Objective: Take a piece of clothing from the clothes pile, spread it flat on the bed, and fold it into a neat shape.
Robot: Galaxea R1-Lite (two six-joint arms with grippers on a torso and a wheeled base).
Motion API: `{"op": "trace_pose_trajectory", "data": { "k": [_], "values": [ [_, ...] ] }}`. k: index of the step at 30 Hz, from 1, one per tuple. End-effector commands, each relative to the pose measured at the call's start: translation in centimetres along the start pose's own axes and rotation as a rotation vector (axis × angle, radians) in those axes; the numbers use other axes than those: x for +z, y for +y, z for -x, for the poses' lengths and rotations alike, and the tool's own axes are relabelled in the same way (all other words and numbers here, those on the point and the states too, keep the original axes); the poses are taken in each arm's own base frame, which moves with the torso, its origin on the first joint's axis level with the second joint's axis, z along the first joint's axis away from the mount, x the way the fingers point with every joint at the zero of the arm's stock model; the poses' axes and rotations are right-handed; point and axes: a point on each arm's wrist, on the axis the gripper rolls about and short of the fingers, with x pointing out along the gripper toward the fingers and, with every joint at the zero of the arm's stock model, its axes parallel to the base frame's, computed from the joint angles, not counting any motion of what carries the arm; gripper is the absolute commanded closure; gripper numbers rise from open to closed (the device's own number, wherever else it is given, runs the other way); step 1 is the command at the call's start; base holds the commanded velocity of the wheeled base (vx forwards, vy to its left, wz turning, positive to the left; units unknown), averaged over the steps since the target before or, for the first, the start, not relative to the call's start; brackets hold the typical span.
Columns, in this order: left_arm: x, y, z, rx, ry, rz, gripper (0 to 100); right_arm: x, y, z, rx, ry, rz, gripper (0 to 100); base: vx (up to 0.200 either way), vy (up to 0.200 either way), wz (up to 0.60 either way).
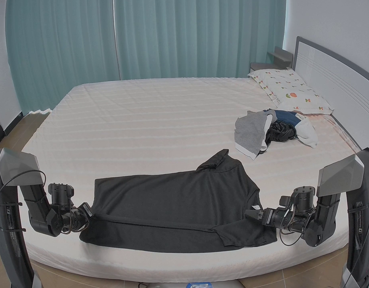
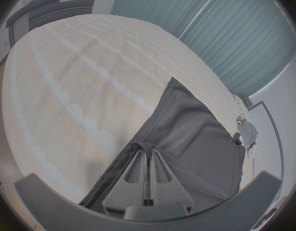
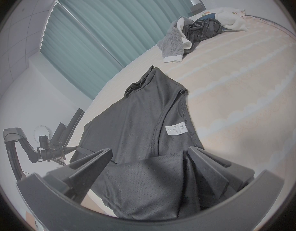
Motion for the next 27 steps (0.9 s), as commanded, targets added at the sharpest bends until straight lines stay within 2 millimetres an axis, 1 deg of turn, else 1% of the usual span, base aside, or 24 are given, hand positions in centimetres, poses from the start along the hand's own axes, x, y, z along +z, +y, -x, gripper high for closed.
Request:
{"op": "trace_pose_trajectory", "data": {
  "k": [1,10,11,22,27],
  "values": [
    [0.0,0.0,-0.1,0.001,0.001,0.0,100,-0.4,-0.5,-0.2,-0.011,0.013,-0.005,0,0.0,0.0,0.0],
    [0.0,0.1,-0.1,0.001,0.0,0.003,100,-0.9,-0.6,-0.5,-0.015,0.034,0.005,0,0.0,0.0,0.0],
    [0.0,0.1,-0.1,0.001,0.0,0.003,100,-0.9,-0.6,-0.5,-0.014,0.034,0.01,100,0.0,0.0,0.0],
    [-0.1,0.0,-0.1,0.003,0.003,0.002,100,-0.7,-1.0,0.0,-0.026,0.021,0.009,100,0.0,0.0,0.0],
    [0.0,0.1,0.0,0.002,0.001,0.003,100,0.7,-1.1,0.5,-0.019,-0.035,-0.001,100,0.0,0.0,0.0]
  ]
}}
